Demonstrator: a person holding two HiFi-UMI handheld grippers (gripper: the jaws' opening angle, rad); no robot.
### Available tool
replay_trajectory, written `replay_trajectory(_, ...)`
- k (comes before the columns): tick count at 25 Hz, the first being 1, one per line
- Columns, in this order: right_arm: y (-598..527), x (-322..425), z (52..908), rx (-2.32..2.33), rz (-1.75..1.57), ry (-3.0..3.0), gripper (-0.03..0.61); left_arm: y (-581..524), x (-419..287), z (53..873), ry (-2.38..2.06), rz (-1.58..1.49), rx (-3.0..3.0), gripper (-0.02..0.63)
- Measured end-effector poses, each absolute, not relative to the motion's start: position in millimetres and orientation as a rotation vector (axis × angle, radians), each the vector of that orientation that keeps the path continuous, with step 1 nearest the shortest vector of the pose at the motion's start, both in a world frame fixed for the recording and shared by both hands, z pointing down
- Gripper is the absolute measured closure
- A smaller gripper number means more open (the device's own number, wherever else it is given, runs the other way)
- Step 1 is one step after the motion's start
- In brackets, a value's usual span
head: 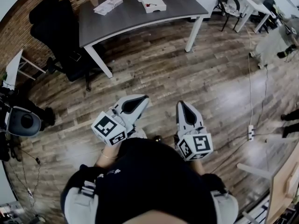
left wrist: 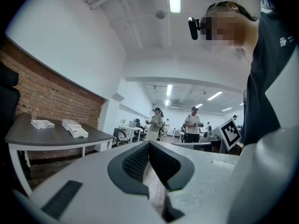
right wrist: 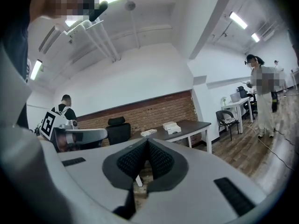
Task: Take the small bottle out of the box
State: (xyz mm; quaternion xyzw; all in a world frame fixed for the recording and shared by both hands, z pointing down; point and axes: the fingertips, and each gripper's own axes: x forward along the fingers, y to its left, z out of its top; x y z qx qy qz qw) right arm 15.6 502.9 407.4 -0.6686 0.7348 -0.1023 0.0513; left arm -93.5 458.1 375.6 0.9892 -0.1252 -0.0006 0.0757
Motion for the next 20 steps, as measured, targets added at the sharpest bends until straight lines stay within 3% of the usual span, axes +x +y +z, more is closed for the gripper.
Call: replay_trajectory(20, 394.8, 97.3, 392.1, -2.238, -0.232, 2.076, 0.58, 319.9, -10.7, 372.0, -0.151, -0.105, 2.988, 0.612)
